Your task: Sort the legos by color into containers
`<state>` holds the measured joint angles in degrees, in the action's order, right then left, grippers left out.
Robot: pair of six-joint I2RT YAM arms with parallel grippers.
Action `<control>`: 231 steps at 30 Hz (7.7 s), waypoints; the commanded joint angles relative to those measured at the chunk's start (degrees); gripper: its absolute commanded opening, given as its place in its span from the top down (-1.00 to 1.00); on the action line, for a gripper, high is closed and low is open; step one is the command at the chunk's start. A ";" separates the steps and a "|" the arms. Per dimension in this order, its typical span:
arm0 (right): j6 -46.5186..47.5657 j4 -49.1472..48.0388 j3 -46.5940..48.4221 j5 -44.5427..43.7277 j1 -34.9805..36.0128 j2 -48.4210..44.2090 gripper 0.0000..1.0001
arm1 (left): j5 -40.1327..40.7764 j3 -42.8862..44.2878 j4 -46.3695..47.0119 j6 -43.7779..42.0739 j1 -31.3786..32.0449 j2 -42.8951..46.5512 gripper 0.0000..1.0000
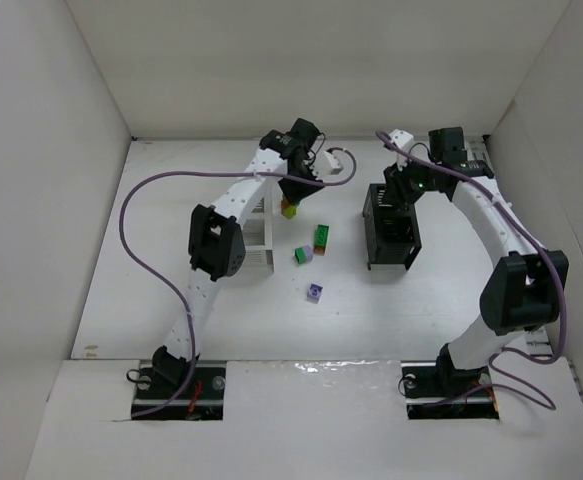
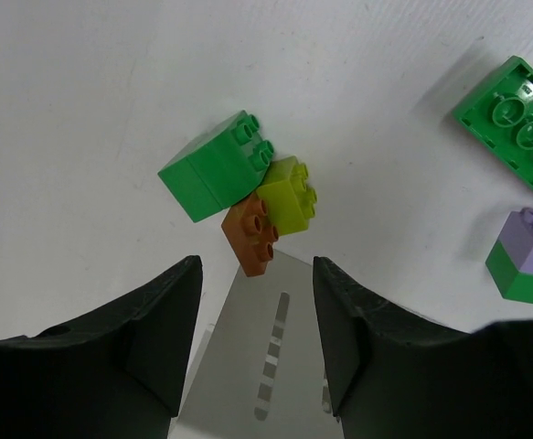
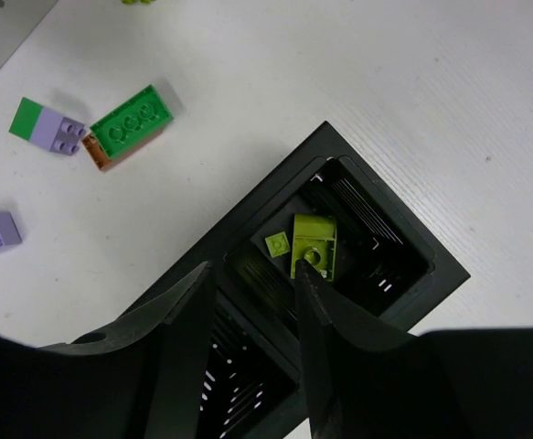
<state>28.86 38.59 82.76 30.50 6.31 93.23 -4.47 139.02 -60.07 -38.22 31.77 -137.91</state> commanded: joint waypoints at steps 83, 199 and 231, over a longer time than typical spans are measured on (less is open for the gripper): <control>-0.83 -28.48 -9.46 3.58 16.81 -12.02 -0.53 | -52.93 -33.03 29.58 46.84 -14.98 31.21 1.00; -6.36 -12.84 -3.75 -3.16 -1.38 0.99 0.21 | -18.11 -32.67 38.10 45.07 -9.27 32.09 1.00; -9.88 -13.64 -21.51 -10.92 -11.23 -42.34 -0.14 | -32.00 -16.78 23.78 23.89 13.75 18.12 1.00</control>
<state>17.32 18.68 60.58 14.02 -4.82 51.66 -37.80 117.62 -30.72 -11.88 44.12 -117.89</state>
